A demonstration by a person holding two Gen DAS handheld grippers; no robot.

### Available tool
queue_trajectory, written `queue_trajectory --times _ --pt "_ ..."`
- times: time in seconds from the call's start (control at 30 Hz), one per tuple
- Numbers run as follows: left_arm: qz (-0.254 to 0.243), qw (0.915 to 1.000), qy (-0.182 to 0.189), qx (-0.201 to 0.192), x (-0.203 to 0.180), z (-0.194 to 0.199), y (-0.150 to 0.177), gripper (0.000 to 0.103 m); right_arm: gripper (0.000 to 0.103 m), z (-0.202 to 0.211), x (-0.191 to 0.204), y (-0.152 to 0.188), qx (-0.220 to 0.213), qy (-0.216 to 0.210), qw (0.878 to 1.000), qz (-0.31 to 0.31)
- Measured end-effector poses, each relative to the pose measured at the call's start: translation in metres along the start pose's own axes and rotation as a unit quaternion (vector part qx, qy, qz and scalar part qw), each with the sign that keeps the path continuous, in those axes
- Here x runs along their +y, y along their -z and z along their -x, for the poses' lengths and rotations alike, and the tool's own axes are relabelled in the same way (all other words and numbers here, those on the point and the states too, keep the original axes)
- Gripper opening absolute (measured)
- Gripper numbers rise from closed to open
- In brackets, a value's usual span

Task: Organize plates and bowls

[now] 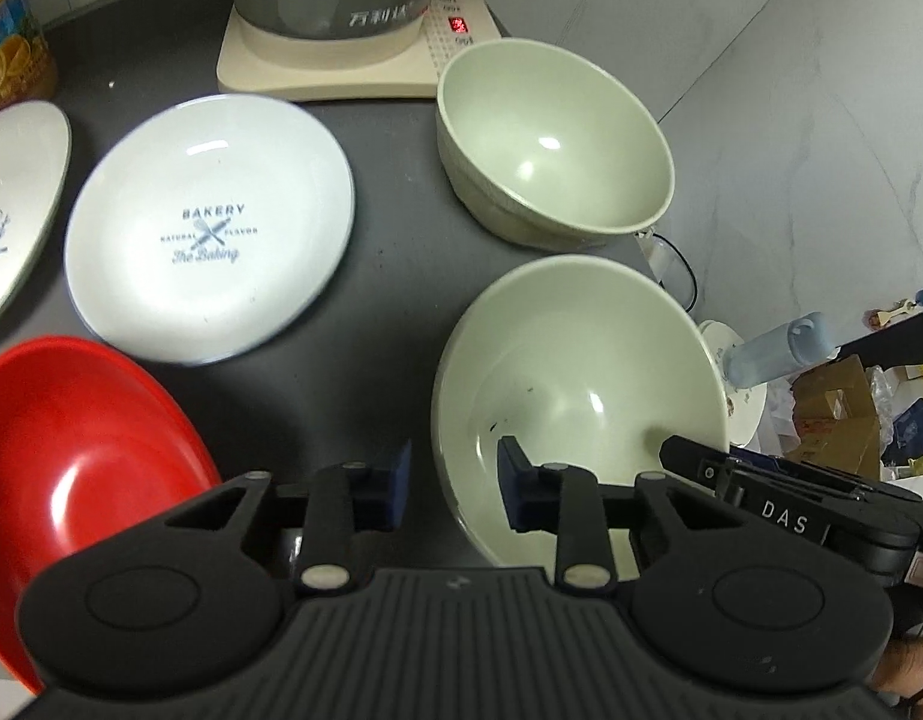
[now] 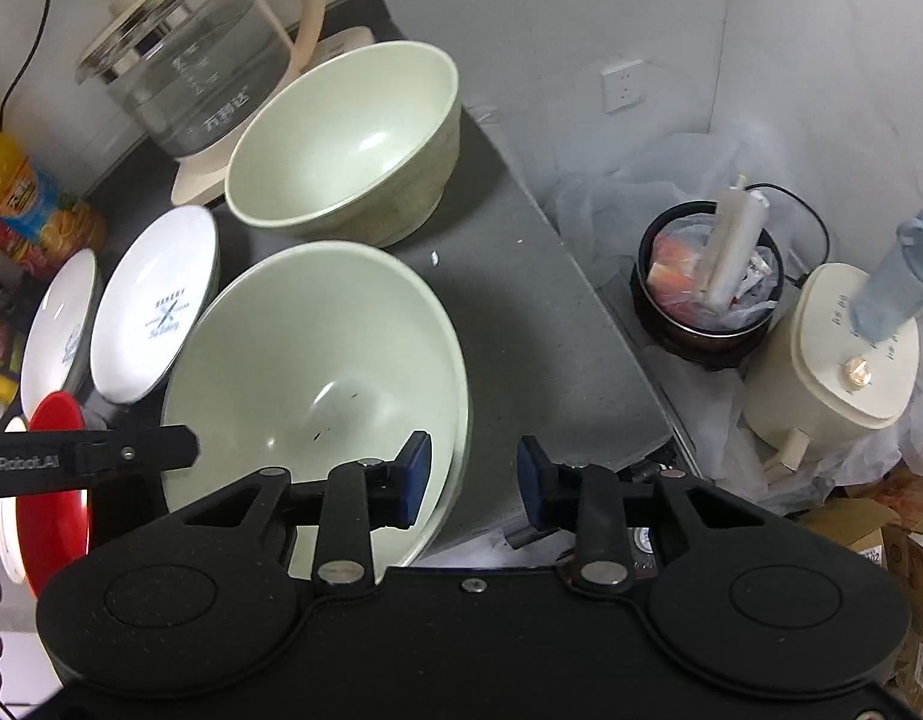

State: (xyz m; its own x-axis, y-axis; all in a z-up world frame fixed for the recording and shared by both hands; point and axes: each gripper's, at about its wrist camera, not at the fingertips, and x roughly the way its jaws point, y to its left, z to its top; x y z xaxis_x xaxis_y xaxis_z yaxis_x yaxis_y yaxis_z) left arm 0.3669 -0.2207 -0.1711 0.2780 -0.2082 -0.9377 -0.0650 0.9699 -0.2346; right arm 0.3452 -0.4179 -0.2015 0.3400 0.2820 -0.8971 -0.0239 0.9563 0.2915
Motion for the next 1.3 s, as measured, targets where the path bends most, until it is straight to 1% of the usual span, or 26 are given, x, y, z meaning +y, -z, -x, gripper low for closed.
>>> queue_trajectory --times 0.1,0.23,0.4,0.43,0.53,0.6,0.7,0.93,1.17,1.3 --pt "0.003 1.0 -0.002 0.006 -0.002 -0.007 0.0 0.026 0.031 -0.005 -0.002 0.0 0.008 -0.001 1.0 -0.003" --pt "0.01 0.9999 -0.002 0.014 -0.002 -0.016 0.002 0.021 0.027 -0.007 -0.003 -0.001 0.011 -0.004 1.0 0.003" --pt "0.016 0.9998 0.002 0.013 -0.001 -0.024 0.005 0.018 0.016 -0.01 0.001 -0.002 0.015 -0.012 1.0 0.018" --pt "0.018 0.9998 0.002 0.013 -0.001 -0.026 0.005 0.016 0.013 -0.011 0.002 -0.002 0.016 -0.015 1.0 0.021" --pt "0.018 0.9998 -0.001 0.011 0.001 -0.031 0.007 0.009 0.013 -0.012 0.005 -0.002 0.013 -0.01 0.999 0.031" --pt "0.022 0.9997 0.005 0.009 0.003 -0.032 0.008 0.009 0.012 -0.011 0.005 -0.002 0.011 -0.012 0.999 0.035" --pt "0.024 0.9996 0.005 0.011 0.004 -0.03 0.008 0.009 0.012 -0.011 0.006 -0.003 0.009 -0.013 0.999 0.039" --pt "0.019 0.9995 0.01 -0.022 0.007 -0.003 0.004 0.009 0.012 0.005 0.014 -0.007 -0.009 -0.021 0.999 0.048" --pt "0.024 0.9984 0.009 -0.051 0.016 0.03 0.004 0.009 0.013 0.026 0.036 -0.013 -0.035 -0.031 0.996 0.074" --pt "0.035 0.9973 0.006 -0.065 0.029 0.047 0.006 0.009 0.013 0.033 0.051 -0.014 -0.043 -0.039 0.994 0.091"
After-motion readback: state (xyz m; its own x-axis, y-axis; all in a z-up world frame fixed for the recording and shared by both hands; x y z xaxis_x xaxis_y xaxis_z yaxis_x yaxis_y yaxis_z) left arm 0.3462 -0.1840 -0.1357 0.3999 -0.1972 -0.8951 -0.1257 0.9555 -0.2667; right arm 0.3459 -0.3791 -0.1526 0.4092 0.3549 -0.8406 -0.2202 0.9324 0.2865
